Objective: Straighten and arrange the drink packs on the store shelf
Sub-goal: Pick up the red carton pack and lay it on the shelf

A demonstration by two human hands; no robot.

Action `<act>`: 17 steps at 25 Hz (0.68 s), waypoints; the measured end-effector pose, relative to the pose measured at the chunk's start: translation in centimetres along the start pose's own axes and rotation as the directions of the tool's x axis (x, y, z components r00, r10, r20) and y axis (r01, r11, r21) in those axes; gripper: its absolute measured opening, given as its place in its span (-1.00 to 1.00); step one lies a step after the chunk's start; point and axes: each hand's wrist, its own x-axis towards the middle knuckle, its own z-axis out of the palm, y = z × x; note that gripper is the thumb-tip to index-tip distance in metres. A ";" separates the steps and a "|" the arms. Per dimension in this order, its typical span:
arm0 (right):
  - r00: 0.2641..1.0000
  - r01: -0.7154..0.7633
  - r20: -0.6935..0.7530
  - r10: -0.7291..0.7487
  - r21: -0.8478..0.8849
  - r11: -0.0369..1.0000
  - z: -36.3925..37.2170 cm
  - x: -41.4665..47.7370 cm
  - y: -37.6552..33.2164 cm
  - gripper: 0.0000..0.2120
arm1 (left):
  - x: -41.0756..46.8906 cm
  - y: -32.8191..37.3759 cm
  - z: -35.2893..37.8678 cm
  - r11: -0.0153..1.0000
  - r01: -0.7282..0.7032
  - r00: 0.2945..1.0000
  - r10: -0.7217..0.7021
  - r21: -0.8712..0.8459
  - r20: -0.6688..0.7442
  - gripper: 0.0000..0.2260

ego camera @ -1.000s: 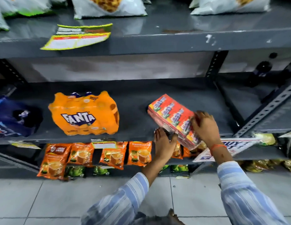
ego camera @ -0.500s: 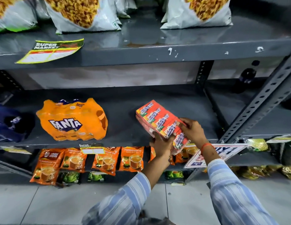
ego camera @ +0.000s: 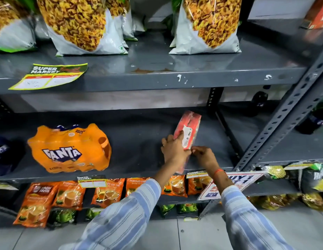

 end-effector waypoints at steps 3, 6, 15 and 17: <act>0.994 -0.050 -0.090 0.061 0.123 0.991 -1.7 1.0 -0.3 -0.79 | 0.1 -1.3 -0.1 0.969 -0.177 0.984 0.180 0.175 -0.002 -0.51; 0.978 -0.042 -0.191 0.082 0.202 0.978 -4.2 3.1 -3.2 -0.55 | -2.5 -2.2 2.3 0.863 -0.323 0.909 0.398 0.389 -0.127 -0.52; 0.959 0.013 -0.283 0.022 0.121 0.993 -3.1 4.0 -3.0 -0.44 | -1.5 -7.6 1.1 0.782 -0.405 0.814 0.545 0.474 -0.203 -0.54; 0.912 0.010 -0.410 0.012 0.052 0.999 -2.1 1.7 -1.9 -0.32 | -0.9 -9.6 1.0 0.807 -0.341 0.869 0.467 0.482 -0.167 -0.42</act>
